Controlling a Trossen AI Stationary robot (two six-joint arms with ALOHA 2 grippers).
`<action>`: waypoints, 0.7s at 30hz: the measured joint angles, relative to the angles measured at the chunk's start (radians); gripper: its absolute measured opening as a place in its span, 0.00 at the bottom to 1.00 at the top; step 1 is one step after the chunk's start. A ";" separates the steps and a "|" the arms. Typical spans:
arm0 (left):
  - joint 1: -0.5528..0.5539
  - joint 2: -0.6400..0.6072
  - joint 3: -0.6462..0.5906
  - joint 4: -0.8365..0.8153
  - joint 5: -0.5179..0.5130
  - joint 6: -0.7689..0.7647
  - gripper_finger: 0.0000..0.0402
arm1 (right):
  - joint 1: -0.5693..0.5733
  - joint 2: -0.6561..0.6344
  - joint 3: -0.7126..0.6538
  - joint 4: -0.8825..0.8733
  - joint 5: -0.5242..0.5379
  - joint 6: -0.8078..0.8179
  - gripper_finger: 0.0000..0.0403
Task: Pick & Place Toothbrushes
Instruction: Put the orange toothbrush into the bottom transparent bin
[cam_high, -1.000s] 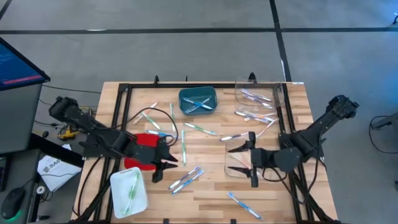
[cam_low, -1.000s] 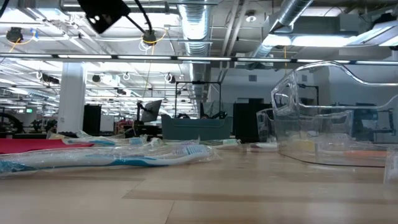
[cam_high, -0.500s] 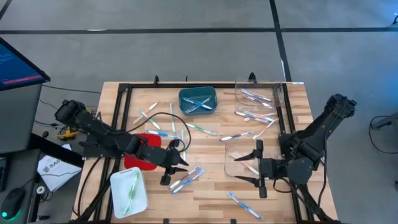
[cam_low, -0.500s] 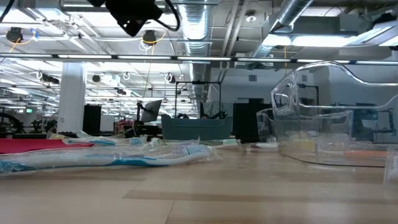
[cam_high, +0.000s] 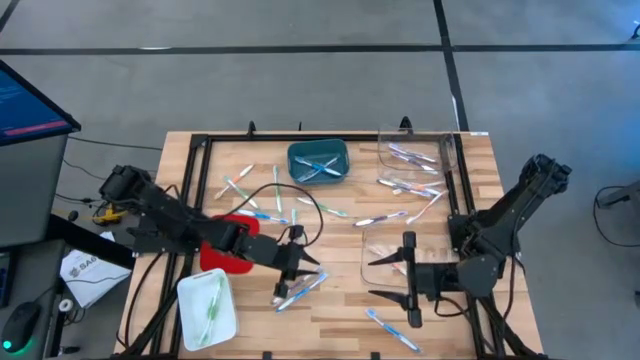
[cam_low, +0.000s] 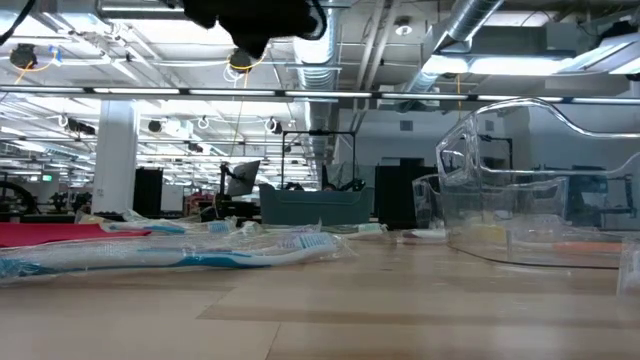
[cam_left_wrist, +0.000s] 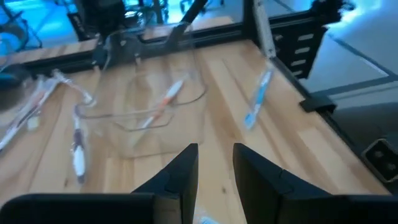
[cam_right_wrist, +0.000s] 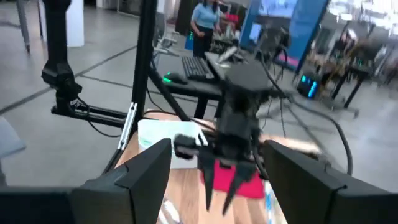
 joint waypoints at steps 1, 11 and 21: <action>0.007 0.000 0.000 -0.005 0.000 0.000 0.23 | 0.002 0.005 0.000 0.014 0.000 -0.030 0.62; 0.057 0.000 -0.030 0.005 0.001 -0.002 0.23 | -0.030 -0.007 0.000 0.058 0.037 -0.156 0.62; 0.074 0.000 -0.032 0.022 -0.002 -0.008 0.23 | -0.105 -0.088 0.000 -0.275 0.160 0.194 0.62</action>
